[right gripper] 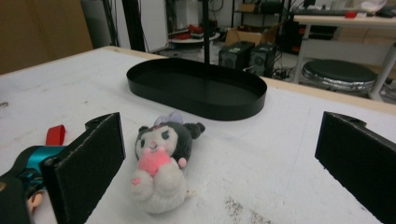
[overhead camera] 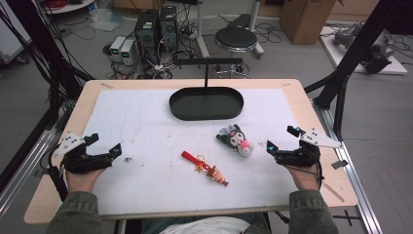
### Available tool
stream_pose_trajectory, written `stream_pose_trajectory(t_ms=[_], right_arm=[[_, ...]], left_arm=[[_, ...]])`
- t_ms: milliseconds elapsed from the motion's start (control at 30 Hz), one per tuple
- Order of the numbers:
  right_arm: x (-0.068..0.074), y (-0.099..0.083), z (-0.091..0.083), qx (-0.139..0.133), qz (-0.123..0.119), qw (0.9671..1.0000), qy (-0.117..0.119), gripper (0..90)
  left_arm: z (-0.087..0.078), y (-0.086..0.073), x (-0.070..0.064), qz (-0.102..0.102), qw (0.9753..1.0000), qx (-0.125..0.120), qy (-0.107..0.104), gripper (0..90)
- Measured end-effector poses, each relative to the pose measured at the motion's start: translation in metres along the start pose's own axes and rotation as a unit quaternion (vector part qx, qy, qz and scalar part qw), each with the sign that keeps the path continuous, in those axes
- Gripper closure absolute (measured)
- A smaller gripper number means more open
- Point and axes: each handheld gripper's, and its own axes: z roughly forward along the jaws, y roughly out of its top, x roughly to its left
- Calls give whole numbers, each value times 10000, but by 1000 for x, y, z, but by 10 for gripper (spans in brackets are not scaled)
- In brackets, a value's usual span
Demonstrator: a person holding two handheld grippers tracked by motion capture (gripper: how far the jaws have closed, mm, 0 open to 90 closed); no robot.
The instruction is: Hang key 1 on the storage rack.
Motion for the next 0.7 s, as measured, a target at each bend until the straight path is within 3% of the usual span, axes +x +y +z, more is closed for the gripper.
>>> stream_pose_trajectory(t_ms=[700], right_arm=[[1,-2,3,173,-58,9998,48,5]], left_arm=[[1,0,-1,-26,10000,5,-48,31]])
